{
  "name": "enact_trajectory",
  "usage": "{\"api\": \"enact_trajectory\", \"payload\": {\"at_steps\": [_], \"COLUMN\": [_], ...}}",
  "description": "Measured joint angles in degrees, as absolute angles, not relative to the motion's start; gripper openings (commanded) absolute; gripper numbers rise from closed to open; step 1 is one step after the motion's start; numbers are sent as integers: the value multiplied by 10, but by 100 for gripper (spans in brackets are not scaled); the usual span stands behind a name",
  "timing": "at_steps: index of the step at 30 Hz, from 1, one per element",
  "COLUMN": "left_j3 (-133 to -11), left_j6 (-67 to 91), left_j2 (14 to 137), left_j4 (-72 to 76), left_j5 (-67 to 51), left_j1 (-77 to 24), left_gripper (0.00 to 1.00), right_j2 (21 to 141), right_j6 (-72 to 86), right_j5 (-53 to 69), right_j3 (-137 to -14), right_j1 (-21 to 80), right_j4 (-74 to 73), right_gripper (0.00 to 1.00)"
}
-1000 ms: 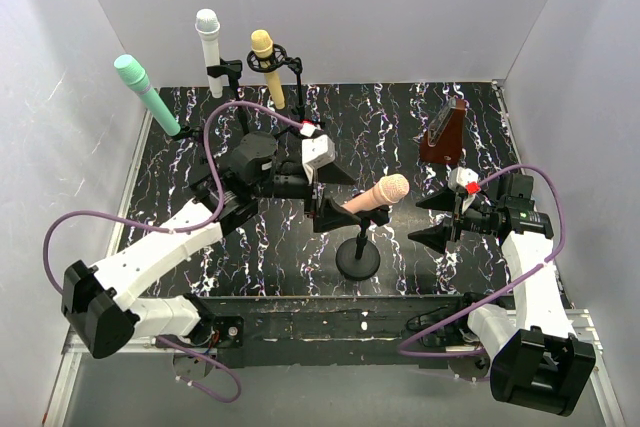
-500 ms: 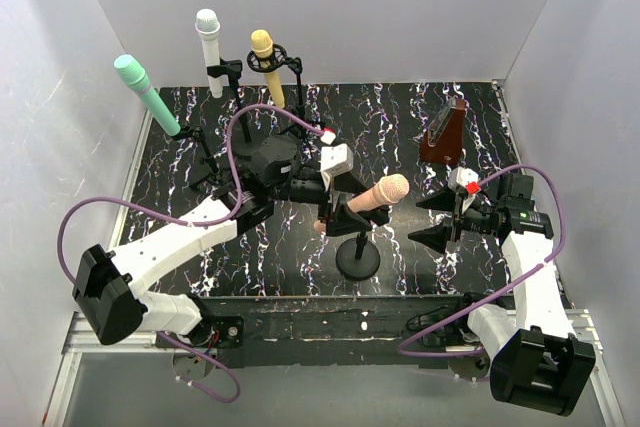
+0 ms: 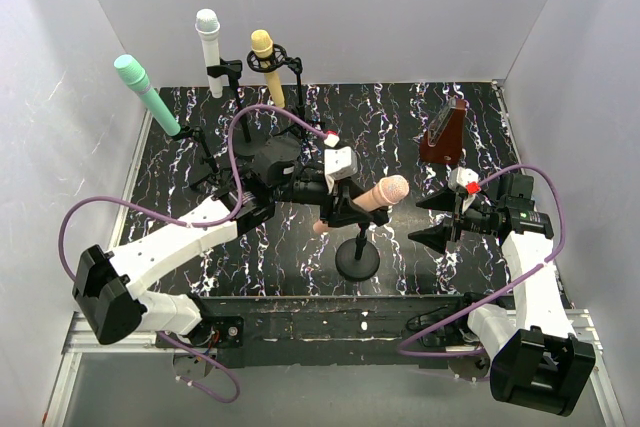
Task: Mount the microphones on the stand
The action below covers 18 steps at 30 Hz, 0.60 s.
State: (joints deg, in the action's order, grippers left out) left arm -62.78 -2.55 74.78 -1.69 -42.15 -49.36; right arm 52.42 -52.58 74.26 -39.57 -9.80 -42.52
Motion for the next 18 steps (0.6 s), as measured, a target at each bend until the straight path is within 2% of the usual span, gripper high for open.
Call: {"api": "enact_trajectory", "payload": {"at_steps": [3, 10, 18], "left_j3": [-635, -640, -647], "left_j6": [-37, -84, -127], "left_j2": [743, 691, 669], "left_j4": [-41, -123, -168], "left_j5": [-395, -276, -204], "left_j1": [-495, -481, -320], "left_gripper": [1, 0, 0], "right_j2": [524, 524, 524], "right_j6": [-526, -526, -527], "right_j5": [743, 743, 743], "right_j3": [-396, -396, -396], "right_j1": [-98, -101, -101], "right_j4": [-425, -425, -426], "right_gripper": [92, 92, 92]}}
